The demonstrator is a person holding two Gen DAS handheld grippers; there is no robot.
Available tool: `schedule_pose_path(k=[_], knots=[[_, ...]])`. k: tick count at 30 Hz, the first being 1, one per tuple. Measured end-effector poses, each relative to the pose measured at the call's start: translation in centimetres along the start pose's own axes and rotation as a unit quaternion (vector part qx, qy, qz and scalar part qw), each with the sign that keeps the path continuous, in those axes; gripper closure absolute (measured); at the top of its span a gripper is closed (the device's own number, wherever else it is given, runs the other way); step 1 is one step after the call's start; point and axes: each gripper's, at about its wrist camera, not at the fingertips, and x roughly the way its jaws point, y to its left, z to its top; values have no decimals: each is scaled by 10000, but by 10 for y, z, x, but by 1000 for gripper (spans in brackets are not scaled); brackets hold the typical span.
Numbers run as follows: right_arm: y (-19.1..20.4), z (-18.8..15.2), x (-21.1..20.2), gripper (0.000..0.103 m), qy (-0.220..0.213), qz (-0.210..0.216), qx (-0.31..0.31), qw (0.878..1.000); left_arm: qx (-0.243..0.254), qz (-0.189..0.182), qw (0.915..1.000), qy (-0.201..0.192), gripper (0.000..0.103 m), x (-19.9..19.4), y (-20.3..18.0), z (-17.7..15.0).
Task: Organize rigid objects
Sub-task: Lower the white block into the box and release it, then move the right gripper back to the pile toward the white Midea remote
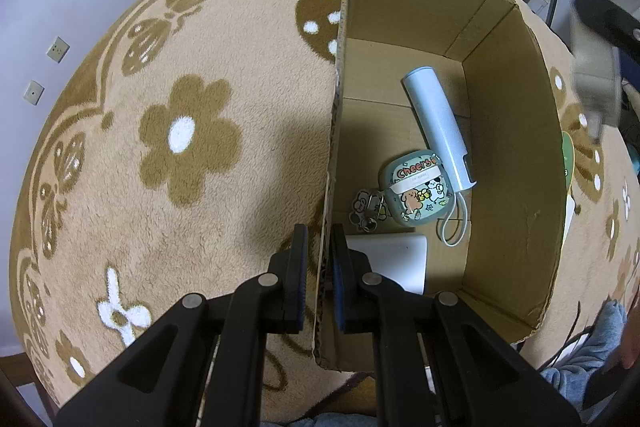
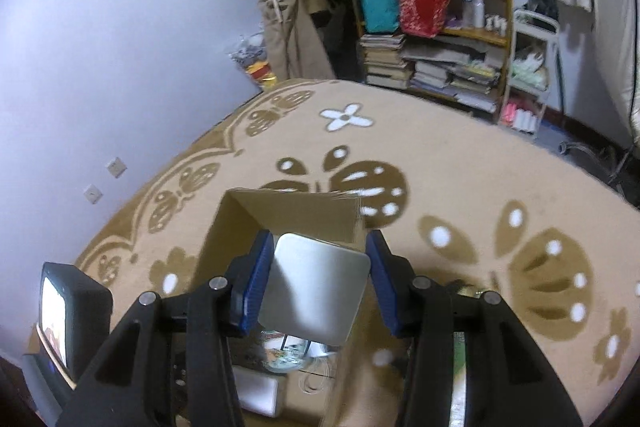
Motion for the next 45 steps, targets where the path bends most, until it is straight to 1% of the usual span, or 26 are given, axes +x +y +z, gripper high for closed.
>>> schedule_pose_path(k=[2,6,9,16,18,20,23,27,32,33,35,37,38,40,42,44,45], knots=[[2,-3,5,52,21,59,-12,10000,-13,-6,10000,3,92,1,0,0],[6,-9,20,52,195,168,-22,9997,-45,-28,10000,9,92,2,1,0],[9,-12,30,52,325,131,-84,9994,-35,-22,10000,8,92,1,0,0],[20,-24,59,52,811,2,-332,9962,-41,-28,10000,12,92,2,0,0],[20,-28,62,52,967,-50,-300,9949,-47,-47,10000,17,92,2,0,0],[20,-31,62,52,1010,-16,-277,9945,-46,-57,10000,20,92,1,0,0],[22,-33,64,52,1075,-109,-396,9934,-42,-65,10000,21,92,1,0,0],[26,-32,67,52,1203,-116,-479,9915,-28,-6,10000,16,92,0,-2,0],[25,-29,55,52,1042,-172,-555,9929,-45,-42,10000,26,92,1,0,1],[24,-29,52,50,1020,-221,-531,9931,-50,-48,10000,26,92,2,0,1],[20,-27,42,38,904,-348,-440,9943,-35,-24,10000,18,92,1,0,1],[17,-24,30,29,775,-205,-350,9962,-11,15,10000,13,92,1,-1,1],[16,-24,26,25,732,-221,-337,9965,3,22,10000,13,92,1,0,2],[15,-22,13,9,605,-264,-334,9973,-15,6,10000,20,92,2,0,2],[12,-20,2,5,502,-201,-352,9979,-30,-17,10000,29,92,2,1,2],[6,-19,-7,3,406,-320,-388,9979,-19,-5,10000,26,92,2,1,2],[2,-19,-9,1,383,-429,-387,9976,-16,2,10000,23,92,2,1,2]])
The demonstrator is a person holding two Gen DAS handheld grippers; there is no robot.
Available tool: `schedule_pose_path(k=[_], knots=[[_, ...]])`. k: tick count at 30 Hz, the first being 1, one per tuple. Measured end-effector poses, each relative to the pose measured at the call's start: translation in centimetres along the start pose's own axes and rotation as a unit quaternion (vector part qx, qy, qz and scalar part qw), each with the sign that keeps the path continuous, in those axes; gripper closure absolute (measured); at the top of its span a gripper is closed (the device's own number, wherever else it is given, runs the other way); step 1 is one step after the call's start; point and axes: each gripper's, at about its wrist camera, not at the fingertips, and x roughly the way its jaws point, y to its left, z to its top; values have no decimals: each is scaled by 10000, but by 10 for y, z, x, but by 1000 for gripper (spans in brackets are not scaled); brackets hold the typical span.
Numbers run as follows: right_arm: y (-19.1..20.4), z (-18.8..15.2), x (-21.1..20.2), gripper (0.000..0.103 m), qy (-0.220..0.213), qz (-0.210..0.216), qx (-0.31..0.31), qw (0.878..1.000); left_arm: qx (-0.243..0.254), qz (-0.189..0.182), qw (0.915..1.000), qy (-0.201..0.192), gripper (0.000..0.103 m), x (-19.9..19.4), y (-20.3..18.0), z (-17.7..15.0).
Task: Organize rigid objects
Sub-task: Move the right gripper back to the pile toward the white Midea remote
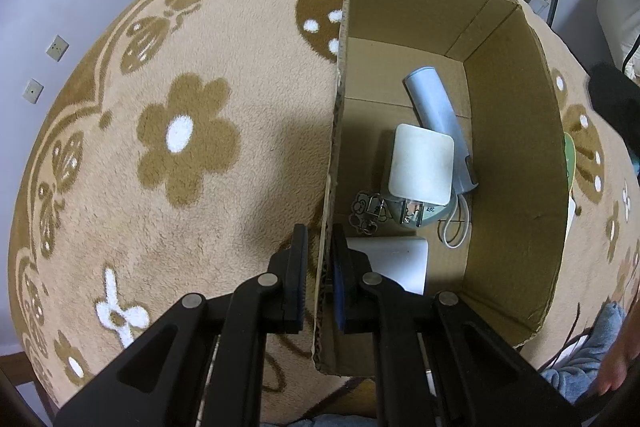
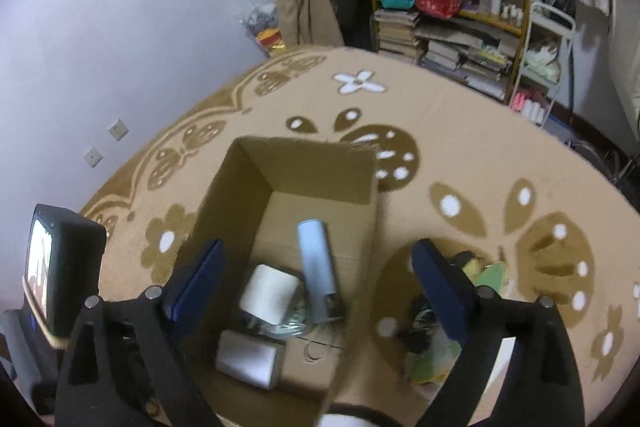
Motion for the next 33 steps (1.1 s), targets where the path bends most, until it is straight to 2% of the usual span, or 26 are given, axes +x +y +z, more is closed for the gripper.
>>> schedule_pose_path(k=[4,8,10,19,27,33], knots=[[-24,-9,0,0,59,-322,182,9993,-13,-3,10000,5,91,1,0,0],[-51,-27,-1,0,151,-293,388,9987,-29,-34,10000,14,91,1,1,0],[-65,-39,-1,0,189,-412,415,9981,-36,-40,10000,18,91,1,1,-1],[-126,-76,7,0,561,-1028,1078,9873,-36,-35,10000,27,91,1,1,0],[-146,-99,23,0,868,-1046,1439,9802,-22,-19,10000,30,91,1,0,0],[-145,-107,32,0,1057,-1181,1360,9779,-22,-24,10000,30,91,1,-1,0]])
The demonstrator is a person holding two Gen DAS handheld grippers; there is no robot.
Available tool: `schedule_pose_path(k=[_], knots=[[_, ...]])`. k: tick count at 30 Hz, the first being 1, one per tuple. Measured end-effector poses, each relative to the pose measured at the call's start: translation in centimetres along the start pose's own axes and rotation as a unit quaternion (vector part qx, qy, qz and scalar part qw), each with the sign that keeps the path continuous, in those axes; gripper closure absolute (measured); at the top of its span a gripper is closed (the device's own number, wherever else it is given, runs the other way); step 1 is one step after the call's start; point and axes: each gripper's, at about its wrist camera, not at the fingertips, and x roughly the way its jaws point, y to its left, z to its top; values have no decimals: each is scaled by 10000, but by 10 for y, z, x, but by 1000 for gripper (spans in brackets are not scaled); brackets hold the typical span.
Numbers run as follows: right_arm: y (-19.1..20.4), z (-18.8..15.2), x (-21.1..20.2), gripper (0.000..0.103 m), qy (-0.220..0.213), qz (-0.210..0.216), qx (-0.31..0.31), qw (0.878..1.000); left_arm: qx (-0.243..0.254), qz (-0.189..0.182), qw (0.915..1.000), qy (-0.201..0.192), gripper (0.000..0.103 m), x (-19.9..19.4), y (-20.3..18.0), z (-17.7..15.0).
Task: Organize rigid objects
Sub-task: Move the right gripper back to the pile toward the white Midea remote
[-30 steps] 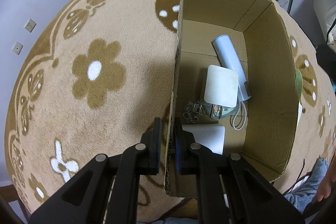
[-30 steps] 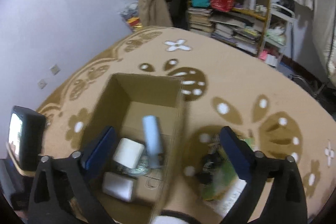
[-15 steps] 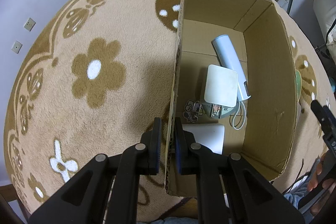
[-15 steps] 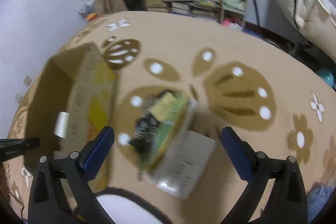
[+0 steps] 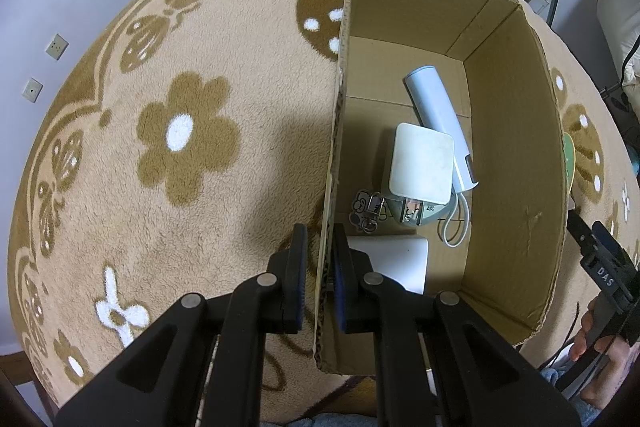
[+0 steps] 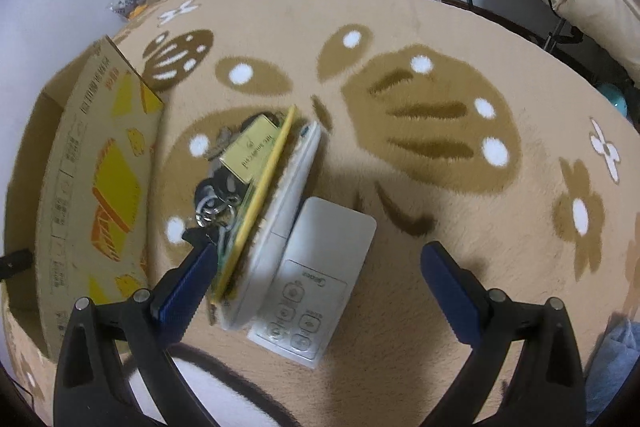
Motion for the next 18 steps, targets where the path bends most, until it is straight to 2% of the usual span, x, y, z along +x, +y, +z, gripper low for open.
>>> schedule_pose_path(k=[11,18], knots=[[-25,-3,8,0,145,-112,466,9987,8,-18,10000,6,91,-1,0,-1],[-29,-7,21,0,396,68,691,9968,-1,-24,10000,7,91,-1,1,-1]])
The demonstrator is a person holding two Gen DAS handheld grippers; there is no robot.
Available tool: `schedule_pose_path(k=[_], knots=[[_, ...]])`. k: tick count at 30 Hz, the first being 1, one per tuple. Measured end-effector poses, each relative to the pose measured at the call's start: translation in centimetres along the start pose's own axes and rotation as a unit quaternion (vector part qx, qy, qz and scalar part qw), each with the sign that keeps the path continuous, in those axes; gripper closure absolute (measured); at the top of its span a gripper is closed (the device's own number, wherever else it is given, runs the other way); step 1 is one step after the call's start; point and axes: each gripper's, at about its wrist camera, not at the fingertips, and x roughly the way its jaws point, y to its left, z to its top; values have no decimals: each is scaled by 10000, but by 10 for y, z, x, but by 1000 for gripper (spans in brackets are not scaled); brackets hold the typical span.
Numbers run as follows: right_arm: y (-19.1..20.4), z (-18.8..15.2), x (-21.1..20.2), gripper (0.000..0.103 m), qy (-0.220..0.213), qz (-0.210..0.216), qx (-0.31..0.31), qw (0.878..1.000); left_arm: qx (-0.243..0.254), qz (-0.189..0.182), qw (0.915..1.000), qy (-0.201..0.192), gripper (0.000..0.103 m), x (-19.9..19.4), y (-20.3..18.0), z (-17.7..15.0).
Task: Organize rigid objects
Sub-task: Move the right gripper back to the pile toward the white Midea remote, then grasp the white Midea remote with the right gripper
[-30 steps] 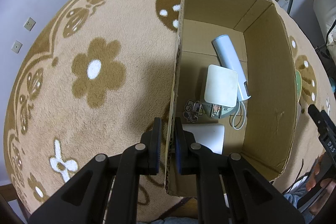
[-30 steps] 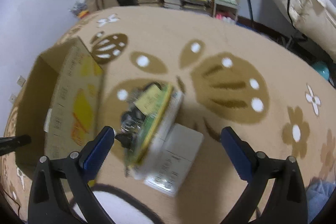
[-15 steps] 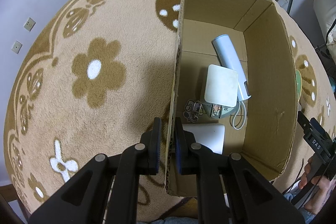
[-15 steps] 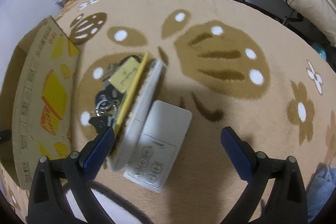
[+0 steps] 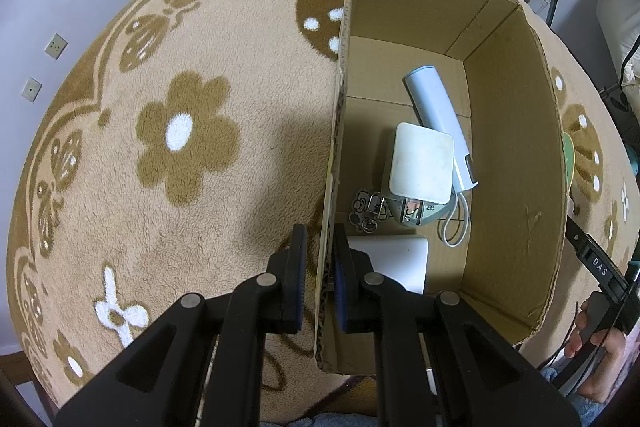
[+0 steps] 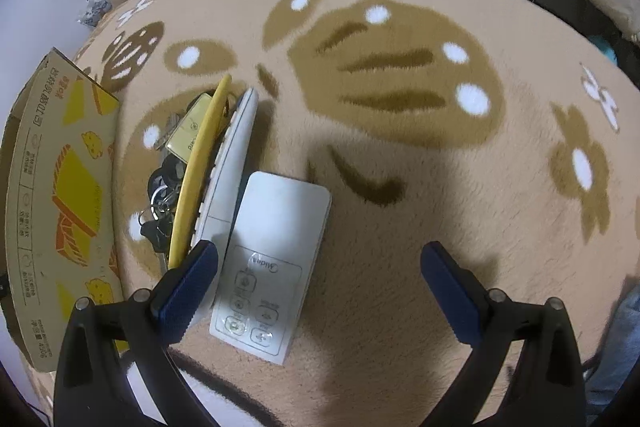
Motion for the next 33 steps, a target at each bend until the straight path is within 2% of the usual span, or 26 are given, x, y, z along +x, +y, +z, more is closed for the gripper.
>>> schedule_pose_path(k=[6,18,24,26,28,32,33], knots=[[1,-4,11,0,203,-192,-9,9996,12,-4,10000,2,91,0,0,0],[14,-8,20,0,246,-35,-59,9997,4,-11,10000,3,90,0,1,0],[22,-11,23,0,253,-238,-183,9992,7,-12,10000,4,90,0,0,0],[26,-12,23,10,216,-375,-220,9988,5,-10,10000,4,90,0,0,0],[32,-14,24,27,226,-655,-291,9972,2,-16,10000,6,90,0,0,0],[32,-15,26,29,154,-628,-119,9978,-80,-60,9999,18,90,0,2,1],[30,-16,24,34,112,-624,-82,9980,-75,-60,10000,16,90,0,2,1]])
